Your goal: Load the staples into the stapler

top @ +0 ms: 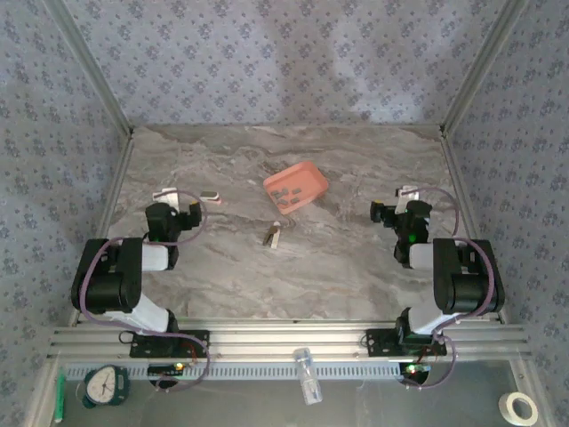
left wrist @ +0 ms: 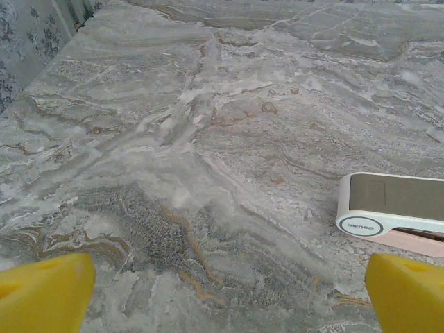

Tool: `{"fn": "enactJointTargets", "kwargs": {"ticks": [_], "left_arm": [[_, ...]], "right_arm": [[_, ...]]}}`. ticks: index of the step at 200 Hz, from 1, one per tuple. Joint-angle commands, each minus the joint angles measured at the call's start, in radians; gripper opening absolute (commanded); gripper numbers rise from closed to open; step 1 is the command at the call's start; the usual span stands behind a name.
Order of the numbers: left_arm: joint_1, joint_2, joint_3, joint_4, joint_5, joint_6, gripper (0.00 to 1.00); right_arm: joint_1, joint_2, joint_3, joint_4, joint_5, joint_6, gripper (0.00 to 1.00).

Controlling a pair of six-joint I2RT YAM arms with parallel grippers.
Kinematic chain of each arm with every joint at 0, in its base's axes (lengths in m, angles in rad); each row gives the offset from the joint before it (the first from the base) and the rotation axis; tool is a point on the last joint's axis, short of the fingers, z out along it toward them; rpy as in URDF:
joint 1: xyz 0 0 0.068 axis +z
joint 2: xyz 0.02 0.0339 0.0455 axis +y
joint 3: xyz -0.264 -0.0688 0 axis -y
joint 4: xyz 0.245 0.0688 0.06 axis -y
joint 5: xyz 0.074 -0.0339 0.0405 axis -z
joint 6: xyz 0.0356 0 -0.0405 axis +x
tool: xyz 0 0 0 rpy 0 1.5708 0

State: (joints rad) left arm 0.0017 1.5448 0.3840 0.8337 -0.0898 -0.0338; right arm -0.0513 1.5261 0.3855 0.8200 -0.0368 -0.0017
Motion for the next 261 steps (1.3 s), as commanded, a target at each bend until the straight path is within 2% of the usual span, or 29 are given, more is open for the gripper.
{"fn": "enactJointTargets", "kwargs": {"ticks": [1,163,261], "left_arm": [[0.004,-0.007,0.023,-0.001,0.016,0.011,1.0],[0.004,-0.006,0.024,-0.002,0.017,0.01,1.0],[0.029,-0.004,0.03,-0.014,0.063,-0.005,1.0]], "right_arm": [[0.006,0.005,-0.001,0.027,0.019,-0.021,1.0],[0.006,0.005,-0.001,0.027,0.02,-0.021,1.0],[-0.011,0.008,0.004,0.016,-0.011,-0.006,1.0]]}}
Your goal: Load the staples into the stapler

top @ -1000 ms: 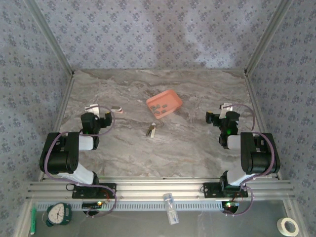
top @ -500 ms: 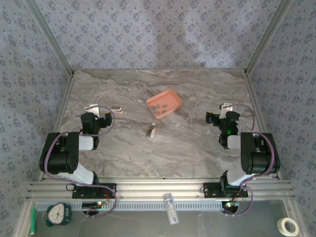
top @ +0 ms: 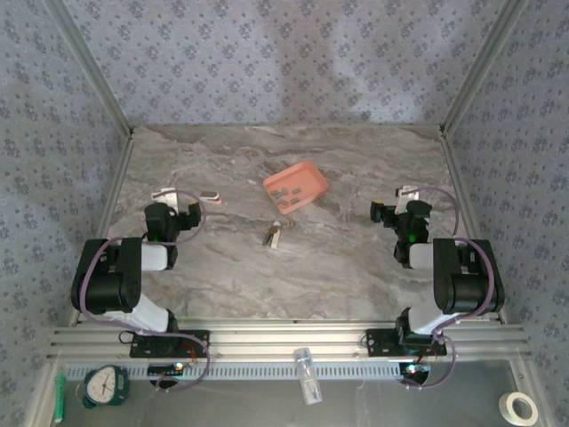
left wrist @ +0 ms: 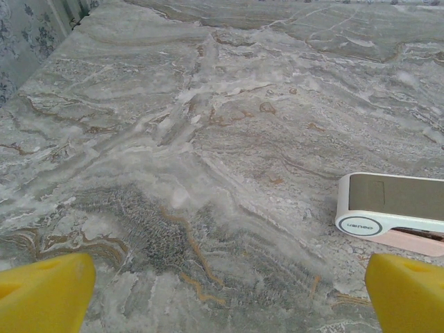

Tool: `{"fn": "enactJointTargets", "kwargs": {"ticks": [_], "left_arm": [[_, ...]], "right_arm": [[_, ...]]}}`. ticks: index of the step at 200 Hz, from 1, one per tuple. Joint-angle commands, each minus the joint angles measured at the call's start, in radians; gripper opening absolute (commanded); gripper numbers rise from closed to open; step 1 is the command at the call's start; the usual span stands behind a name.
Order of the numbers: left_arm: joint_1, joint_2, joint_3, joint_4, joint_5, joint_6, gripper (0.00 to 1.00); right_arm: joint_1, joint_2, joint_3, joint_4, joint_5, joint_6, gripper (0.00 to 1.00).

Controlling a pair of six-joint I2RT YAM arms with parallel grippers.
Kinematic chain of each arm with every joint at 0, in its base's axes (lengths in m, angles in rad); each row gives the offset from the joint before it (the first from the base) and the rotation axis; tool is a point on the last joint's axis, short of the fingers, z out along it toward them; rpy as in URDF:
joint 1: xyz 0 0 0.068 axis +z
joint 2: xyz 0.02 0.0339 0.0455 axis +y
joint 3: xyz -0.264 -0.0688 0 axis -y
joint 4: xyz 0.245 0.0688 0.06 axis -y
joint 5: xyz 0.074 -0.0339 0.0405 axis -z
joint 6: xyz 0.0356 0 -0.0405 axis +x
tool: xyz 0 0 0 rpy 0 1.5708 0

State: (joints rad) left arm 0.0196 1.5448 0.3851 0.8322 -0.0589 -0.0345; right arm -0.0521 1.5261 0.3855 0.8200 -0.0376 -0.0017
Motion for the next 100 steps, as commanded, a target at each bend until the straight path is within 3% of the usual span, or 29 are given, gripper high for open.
{"fn": "enactJointTargets", "kwargs": {"ticks": [1,68,82,100], "left_arm": [[0.013,-0.004,0.03,-0.013,0.033,-0.005,1.0],[0.02,-0.004,0.026,-0.01,0.057,-0.006,1.0],[0.02,-0.009,0.031,-0.017,0.1,0.012,0.91],[0.019,-0.068,0.07,-0.138,0.18,0.045,0.83]], "right_arm": [[-0.012,0.008,0.003,0.017,-0.012,-0.006,1.0],[-0.013,0.008,0.0,0.026,-0.013,-0.007,1.0],[-0.012,-0.013,0.0,0.024,-0.033,-0.015,1.0],[0.01,-0.136,0.065,-0.197,-0.045,-0.05,1.0]]}}
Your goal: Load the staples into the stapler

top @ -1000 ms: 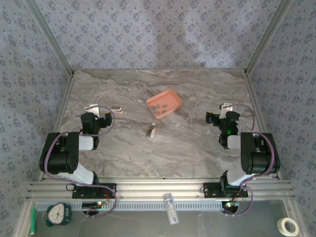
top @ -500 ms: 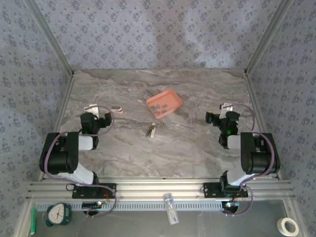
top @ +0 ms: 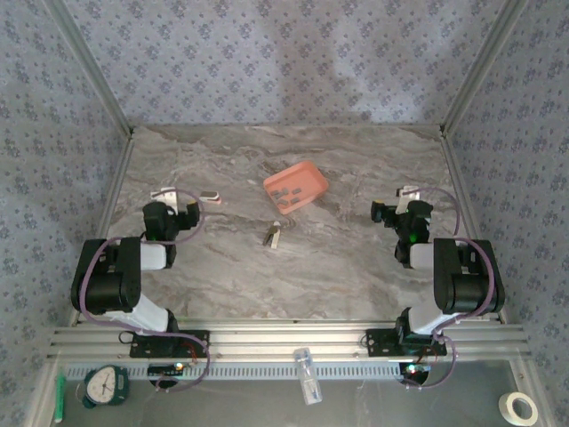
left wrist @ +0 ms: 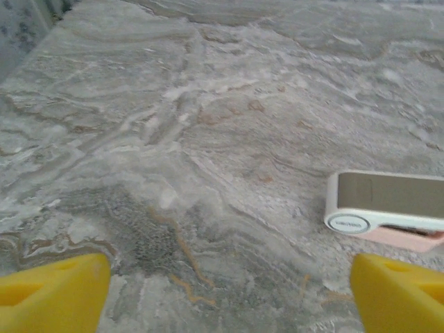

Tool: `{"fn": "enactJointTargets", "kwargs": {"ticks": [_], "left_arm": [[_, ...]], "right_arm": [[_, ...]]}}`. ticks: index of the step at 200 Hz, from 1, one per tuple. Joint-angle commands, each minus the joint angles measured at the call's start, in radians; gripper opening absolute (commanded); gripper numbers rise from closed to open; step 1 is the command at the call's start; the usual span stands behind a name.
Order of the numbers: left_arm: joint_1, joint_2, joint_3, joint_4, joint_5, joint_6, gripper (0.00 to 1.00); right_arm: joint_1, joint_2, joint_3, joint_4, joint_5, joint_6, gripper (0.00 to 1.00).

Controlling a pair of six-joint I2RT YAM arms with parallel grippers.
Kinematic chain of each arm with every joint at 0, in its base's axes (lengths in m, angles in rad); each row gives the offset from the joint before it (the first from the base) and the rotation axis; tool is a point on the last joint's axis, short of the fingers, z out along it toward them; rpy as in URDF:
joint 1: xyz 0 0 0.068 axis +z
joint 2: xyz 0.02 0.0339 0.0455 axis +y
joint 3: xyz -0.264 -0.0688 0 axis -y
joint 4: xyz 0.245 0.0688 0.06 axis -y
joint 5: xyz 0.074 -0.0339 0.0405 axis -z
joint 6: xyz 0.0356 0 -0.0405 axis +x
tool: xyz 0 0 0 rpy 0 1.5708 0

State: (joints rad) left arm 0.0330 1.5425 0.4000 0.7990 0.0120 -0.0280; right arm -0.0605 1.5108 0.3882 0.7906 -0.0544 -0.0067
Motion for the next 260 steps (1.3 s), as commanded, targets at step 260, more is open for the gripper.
{"fn": "enactJointTargets", "kwargs": {"ticks": [260], "left_arm": [[-0.121,0.516,1.245,-1.663,0.289,1.58,0.61]], "right_arm": [[0.956,-0.009,0.2,-0.218,0.13,0.002,1.0]]}}
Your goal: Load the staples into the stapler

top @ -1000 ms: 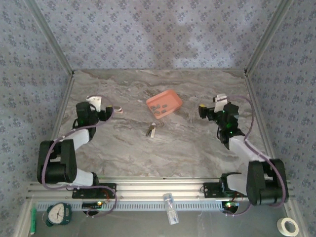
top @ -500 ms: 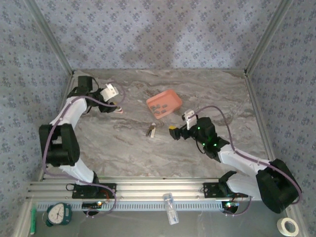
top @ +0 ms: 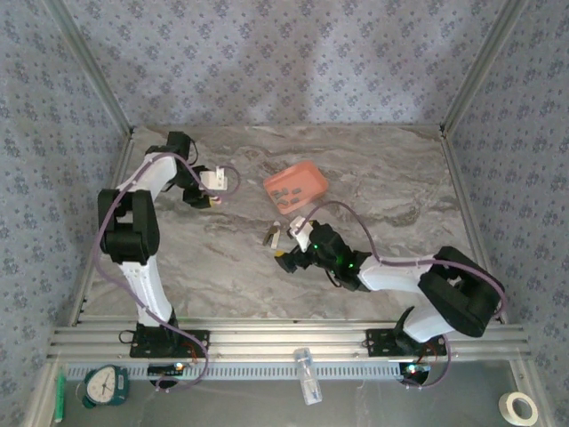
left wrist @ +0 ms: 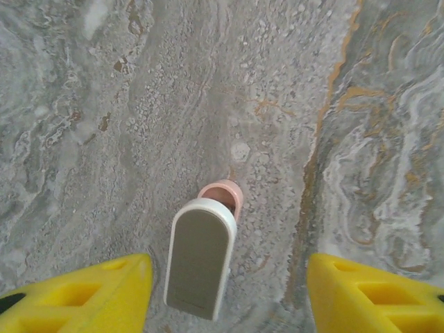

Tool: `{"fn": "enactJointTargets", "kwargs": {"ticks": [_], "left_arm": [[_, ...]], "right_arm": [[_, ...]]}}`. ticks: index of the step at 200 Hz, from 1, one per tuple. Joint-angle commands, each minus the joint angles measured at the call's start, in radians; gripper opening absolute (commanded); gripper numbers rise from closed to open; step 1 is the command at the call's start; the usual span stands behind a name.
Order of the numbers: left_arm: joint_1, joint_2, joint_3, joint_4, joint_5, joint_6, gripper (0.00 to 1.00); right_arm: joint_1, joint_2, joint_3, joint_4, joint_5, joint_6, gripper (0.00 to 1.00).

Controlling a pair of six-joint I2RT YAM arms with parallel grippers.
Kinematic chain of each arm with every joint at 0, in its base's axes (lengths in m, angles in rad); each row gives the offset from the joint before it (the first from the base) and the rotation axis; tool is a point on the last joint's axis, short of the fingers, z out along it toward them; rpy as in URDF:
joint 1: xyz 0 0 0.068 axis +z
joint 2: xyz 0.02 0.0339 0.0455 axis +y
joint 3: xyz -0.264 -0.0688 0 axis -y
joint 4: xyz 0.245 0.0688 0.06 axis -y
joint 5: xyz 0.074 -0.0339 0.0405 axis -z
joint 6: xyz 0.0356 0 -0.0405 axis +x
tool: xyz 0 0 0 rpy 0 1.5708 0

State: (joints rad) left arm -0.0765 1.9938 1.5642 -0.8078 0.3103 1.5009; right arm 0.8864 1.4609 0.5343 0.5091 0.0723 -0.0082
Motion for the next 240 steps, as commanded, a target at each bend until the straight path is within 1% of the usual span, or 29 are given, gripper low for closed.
{"fn": "enactJointTargets", "kwargs": {"ticks": [1,24,56,90,115,121,148,157,169,191,204,214,220,230,238,240], "left_arm": [[-0.011,0.068,0.086,-0.059,-0.009,0.051,0.61],[-0.015,0.118,0.145,-0.094,-0.003,0.042,0.6],[-0.016,0.158,0.186,-0.145,0.006,0.035,0.58],[-0.02,0.188,0.197,-0.143,-0.024,0.033,0.53],[-0.025,0.204,0.201,-0.136,-0.033,0.029,0.51],[-0.027,0.21,0.203,-0.134,-0.037,0.027,0.49],[-0.034,0.211,0.209,-0.125,-0.053,0.016,0.29],[-0.038,0.204,0.215,-0.126,-0.053,0.004,0.26],[-0.043,0.185,0.225,-0.134,-0.047,-0.013,0.24],[-0.058,0.128,0.252,-0.163,-0.006,-0.068,0.2],[-0.068,0.081,0.26,-0.18,0.03,-0.109,0.19],[-0.077,0.046,0.27,-0.208,0.053,-0.135,0.19],[-0.082,0.029,0.277,-0.228,0.067,-0.153,0.17],[-0.089,-0.009,0.281,-0.247,0.108,-0.194,0.17],[-0.091,-0.046,0.274,-0.255,0.154,-0.232,0.16],[-0.091,-0.054,0.27,-0.256,0.181,-0.237,0.15]], "right_arm": [[0.009,0.042,0.056,0.064,0.002,0.004,1.0],[0.011,0.075,0.081,0.078,-0.014,0.008,1.0],[0.01,0.096,0.078,0.122,-0.004,0.047,1.0],[0.008,0.099,0.072,0.152,0.001,0.074,1.0],[0.006,0.098,0.076,0.131,0.009,0.079,1.0],[0.007,0.096,0.076,0.125,0.01,0.077,1.0],[0.005,0.088,0.075,0.102,0.044,0.086,1.0],[0.005,0.082,0.07,0.101,0.051,0.084,1.0],[0.005,0.073,0.066,0.103,0.062,0.086,1.0],[-0.005,0.045,0.059,0.107,0.056,0.088,1.0],[-0.014,0.021,0.059,0.104,0.051,0.087,1.0],[-0.027,-0.004,0.06,0.092,0.046,0.08,0.97],[-0.034,-0.025,0.061,0.08,0.047,0.082,0.96],[-0.05,-0.056,0.062,0.074,0.047,0.082,0.94],[-0.058,-0.079,0.06,0.078,0.04,0.081,0.93],[-0.061,-0.086,0.059,0.081,0.037,0.08,0.93]]}}
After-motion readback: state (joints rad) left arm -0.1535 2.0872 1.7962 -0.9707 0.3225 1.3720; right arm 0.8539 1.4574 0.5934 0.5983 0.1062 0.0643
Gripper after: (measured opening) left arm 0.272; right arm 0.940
